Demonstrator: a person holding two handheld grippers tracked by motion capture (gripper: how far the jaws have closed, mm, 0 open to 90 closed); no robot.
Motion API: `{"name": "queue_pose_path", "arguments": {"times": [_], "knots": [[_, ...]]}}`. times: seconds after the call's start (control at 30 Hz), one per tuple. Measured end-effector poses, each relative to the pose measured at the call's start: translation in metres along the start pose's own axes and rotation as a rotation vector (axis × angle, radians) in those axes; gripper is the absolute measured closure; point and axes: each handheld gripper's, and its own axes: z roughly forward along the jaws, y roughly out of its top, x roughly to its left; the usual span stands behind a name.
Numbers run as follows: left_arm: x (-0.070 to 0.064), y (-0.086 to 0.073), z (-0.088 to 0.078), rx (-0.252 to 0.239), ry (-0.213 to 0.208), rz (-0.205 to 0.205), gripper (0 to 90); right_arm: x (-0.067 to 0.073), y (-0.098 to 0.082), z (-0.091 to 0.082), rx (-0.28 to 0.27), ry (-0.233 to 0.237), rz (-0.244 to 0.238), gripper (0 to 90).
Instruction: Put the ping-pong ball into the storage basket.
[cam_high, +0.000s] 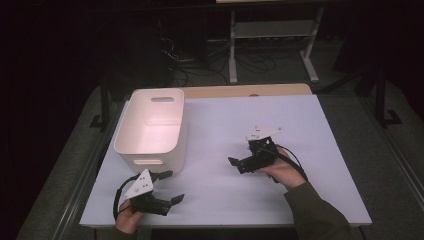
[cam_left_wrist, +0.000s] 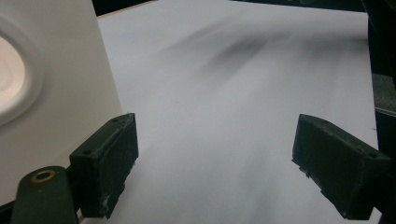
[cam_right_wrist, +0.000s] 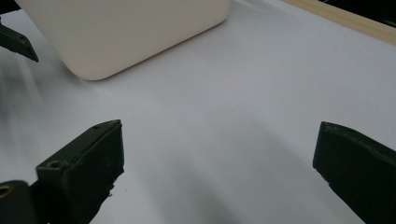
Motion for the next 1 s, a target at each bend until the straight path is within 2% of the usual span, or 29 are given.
{"name": "queue_pose_path", "arguments": {"times": [0.47, 1.0], "knots": [[0.0, 0.0, 0.0, -0.002, 0.002, 0.001, 14.1, -0.003, -0.031, -0.023, -0.024, -0.045, 0.047, 0.0], [0.0, 0.0, 0.0, -0.002, 0.004, 0.0, 14.1, -0.003, -0.054, -0.04, -0.046, -0.055, 0.07, 0.0]]}}
